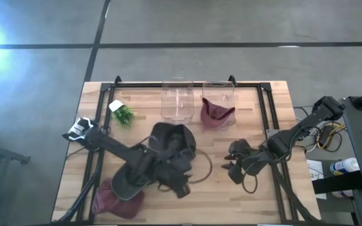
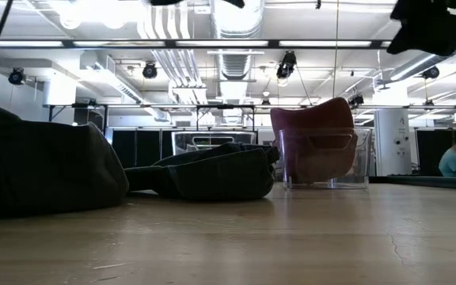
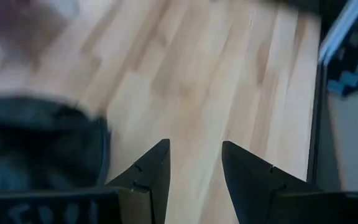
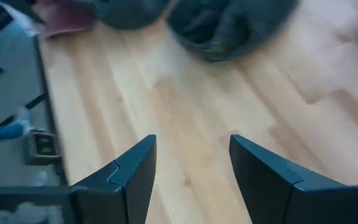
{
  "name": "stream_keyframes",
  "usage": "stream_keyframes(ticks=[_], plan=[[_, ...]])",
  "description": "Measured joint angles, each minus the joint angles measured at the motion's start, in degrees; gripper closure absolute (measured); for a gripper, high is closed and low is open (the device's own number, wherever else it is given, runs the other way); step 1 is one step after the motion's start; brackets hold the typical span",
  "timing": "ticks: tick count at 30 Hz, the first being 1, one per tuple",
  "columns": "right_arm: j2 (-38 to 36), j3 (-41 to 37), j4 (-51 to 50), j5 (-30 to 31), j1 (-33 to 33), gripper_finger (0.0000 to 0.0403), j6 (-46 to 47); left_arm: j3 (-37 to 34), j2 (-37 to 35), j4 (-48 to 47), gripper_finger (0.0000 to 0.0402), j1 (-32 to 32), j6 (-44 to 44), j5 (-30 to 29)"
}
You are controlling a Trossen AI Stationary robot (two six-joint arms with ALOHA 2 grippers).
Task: Pick & Place hat
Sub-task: Put the red cap into the right transparent bin
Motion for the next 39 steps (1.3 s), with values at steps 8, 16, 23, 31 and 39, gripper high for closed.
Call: stream_keyframes(ticks=[8,16,23,31,39], plan=[[7.66,0.11,13.62,-4.45,0.15,0.0204,-4.95,-0.03,0.00,-15.98,0.0264,-5.81,-3.04,0.04],[13.97,4.19,14.04,-5.94,0.52,0.0204,-0.06,-0.04,0.00,-27.80,0.0264,-10.04,-3.78,17.92],[20.21,9.45,13.89,-5.55,0.52,0.0204,1.55,-1.08,0.03,-29.26,0.0264,-15.79,-15.59,31.03],[28.09,16.09,14.17,-10.03,-0.46,0.0204,9.03,-4.79,0.22,-29.55,0.0264,-21.02,-37.43,33.28],[39.50,21.51,29.03,-19.24,-2.19,0.0204,12.61,-3.69,0.15,-29.30,0.0264,-29.81,-54.58,39.73]])
